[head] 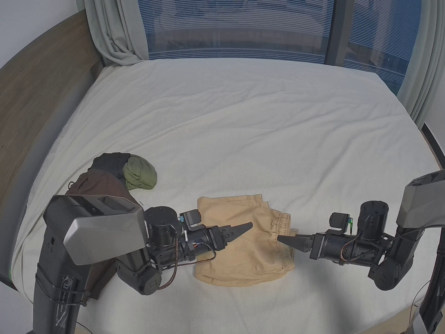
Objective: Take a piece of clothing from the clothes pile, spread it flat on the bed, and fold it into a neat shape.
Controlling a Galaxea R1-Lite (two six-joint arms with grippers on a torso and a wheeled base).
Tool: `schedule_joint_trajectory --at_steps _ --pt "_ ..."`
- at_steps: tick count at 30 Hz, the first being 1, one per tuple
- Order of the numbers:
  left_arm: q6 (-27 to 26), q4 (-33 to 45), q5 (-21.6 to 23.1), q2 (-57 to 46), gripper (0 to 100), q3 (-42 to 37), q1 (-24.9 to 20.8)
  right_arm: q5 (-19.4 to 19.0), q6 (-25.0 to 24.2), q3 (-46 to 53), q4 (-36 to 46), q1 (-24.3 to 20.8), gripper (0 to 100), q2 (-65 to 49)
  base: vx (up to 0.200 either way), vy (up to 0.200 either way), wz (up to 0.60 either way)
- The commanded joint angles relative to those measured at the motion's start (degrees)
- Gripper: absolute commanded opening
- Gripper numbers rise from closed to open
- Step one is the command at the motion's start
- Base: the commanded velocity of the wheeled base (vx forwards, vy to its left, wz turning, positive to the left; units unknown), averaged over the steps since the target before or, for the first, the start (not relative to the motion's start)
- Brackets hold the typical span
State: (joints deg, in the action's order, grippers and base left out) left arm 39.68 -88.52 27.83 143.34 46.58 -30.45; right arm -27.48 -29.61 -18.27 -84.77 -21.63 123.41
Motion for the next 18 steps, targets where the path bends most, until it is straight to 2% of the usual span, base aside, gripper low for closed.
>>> schedule_joint_trajectory --at_steps 1,6,8,10,11,18 --pt "-0.39 -0.08 0.12 -5.17 100 -2.90 1.80 -0.03 -0.01 0.17 -0.04 -0.17 100 0.08 0.000 0.000 0.00" --pt "-1.98 -0.17 1.26 -9.66 100 -7.91 5.58 -0.03 -0.01 0.34 -0.04 -0.17 100 -0.01 0.000 0.000 0.00" --pt "-3.56 -0.17 3.19 -12.03 100 -10.81 8.92 -0.03 -0.01 0.43 0.05 -0.17 100 -0.01 0.000 0.000 0.00" --pt "-4.00 -0.17 4.25 -12.91 100 -11.95 10.33 -0.03 -0.01 0.52 0.05 -0.17 100 0.08 0.000 0.000 0.00" --pt "-5.14 -0.17 5.92 -14.31 100 -14.24 12.70 -0.03 -0.01 0.61 0.40 -0.35 100 0.08 0.000 0.000 0.00" --pt "-9.62 -0.25 9.96 -15.63 100 -19.60 17.71 -0.03 0.17 0.96 1.01 -0.26 100 0.78 0.000 0.000 0.00"
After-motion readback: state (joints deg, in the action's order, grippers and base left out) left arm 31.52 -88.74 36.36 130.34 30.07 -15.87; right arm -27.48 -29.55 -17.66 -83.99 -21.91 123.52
